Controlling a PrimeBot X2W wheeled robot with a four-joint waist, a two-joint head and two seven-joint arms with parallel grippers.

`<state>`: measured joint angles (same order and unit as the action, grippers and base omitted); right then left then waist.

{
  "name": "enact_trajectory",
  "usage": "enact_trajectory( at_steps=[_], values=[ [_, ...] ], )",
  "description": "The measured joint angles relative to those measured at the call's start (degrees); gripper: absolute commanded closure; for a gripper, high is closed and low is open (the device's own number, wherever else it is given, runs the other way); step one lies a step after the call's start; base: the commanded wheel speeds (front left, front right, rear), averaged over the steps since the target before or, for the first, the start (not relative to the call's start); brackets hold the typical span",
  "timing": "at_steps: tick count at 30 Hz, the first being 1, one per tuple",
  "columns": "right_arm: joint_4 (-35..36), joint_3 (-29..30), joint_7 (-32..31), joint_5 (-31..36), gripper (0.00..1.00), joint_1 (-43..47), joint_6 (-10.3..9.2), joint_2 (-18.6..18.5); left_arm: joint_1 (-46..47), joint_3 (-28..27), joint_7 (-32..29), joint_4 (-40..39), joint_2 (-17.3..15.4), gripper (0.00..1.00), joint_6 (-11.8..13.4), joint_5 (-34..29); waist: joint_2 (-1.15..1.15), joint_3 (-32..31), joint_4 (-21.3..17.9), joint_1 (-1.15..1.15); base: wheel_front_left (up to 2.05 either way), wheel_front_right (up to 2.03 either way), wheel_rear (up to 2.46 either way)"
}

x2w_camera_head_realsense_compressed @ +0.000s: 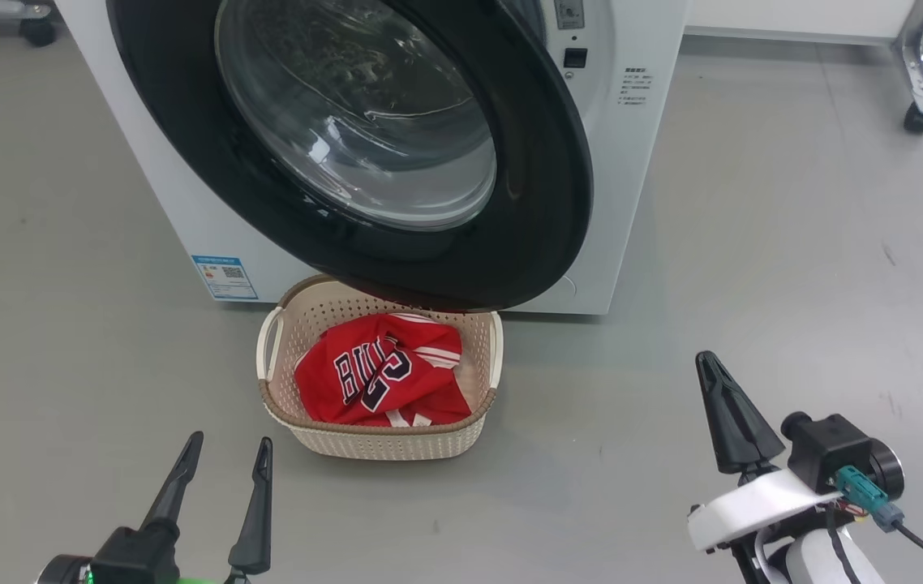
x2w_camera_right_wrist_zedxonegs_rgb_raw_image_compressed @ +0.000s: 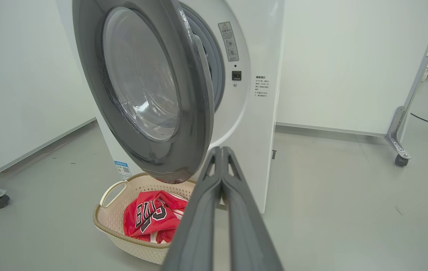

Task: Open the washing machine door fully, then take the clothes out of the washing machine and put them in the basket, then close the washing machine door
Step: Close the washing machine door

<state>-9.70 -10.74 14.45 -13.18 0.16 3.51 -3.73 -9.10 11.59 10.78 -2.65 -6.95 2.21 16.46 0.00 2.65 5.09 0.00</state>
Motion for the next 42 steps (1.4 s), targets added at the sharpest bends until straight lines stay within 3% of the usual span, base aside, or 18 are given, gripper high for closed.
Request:
enact_trajectory(
  at_steps=[20,31,42],
  values=[
    [-5.84,-2.01,-1.65,1.22,1.00,-17.92,1.91,-0.65,4.76,1.72,1.46,0.41,1.60,0.00,-0.51,0.01,0.00,4.70,10.79,0.00,0.00,0.00,0.00],
    [-11.18,0.43,-2.80,1.08,1.00,-27.25,1.94,-1.90,7.03,2.48,2.42,0.79,2.32,0.00,-1.07,0.01,0.00,8.70,16.26,0.00,0.00,0.00,0.00],
    [-15.56,1.88,-2.55,0.49,1.00,-32.67,1.96,-2.80,8.27,2.14,2.98,1.49,2.78,0.00,-1.02,0.03,0.00,11.34,17.86,0.00,0.00,0.00,0.00]
  ],
)
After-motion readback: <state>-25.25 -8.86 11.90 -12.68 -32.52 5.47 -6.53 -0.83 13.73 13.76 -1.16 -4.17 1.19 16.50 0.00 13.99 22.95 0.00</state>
